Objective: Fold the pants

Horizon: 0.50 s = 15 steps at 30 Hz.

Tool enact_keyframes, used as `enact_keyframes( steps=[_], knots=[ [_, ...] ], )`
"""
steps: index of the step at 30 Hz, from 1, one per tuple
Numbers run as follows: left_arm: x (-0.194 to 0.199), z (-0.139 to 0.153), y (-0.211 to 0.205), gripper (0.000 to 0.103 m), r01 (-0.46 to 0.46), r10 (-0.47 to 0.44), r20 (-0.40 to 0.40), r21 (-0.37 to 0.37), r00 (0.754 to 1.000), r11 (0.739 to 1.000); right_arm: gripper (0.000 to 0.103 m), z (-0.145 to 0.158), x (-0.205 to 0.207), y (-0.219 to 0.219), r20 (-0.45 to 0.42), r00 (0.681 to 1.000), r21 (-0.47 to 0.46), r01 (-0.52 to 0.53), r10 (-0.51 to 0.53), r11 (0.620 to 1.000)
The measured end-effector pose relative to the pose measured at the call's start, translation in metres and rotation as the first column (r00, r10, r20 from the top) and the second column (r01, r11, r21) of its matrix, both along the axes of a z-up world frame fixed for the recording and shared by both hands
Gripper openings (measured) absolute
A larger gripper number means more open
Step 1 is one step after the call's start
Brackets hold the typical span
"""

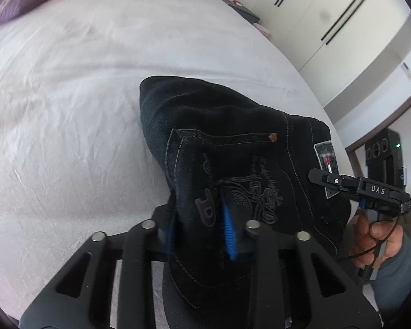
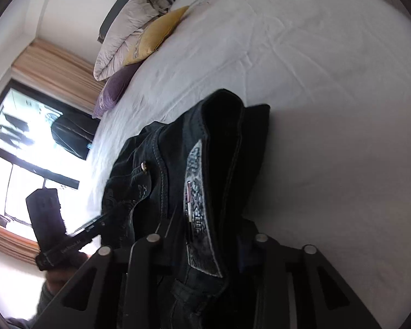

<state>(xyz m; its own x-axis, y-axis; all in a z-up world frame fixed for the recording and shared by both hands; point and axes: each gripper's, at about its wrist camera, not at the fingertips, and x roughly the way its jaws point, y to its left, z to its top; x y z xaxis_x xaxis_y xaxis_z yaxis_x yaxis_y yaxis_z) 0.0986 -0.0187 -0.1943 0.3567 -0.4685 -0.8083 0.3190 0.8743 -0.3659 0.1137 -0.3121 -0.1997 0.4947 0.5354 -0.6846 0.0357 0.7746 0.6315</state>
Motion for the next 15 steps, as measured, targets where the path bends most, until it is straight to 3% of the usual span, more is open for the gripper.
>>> enact_keyframes(
  steps=[6, 11, 15],
  knots=[
    [-0.004, 0.025, -0.003, 0.017, 0.001, 0.0, 0.058, -0.01, 0.998, 1.0, 0.022, 0.036, -0.001, 0.02, 0.093, 0.995, -0.151, -0.025, 0.039, 0.988],
    [0.015, 0.074, -0.008, 0.017, 0.014, -0.009, 0.169, -0.028, 0.986, 1.0, 0.021, 0.075, 0.016, 0.016, 0.187, 0.981, -0.17, -0.015, 0.047, 0.985],
    [0.052, 0.094, -0.013, 0.017, 0.009, -0.002, 0.22, -0.03, 0.976, 1.0, 0.021, 0.105, 0.059, 0.006, 0.246, 0.967, -0.192, -0.012, 0.06, 0.981]
  ],
)
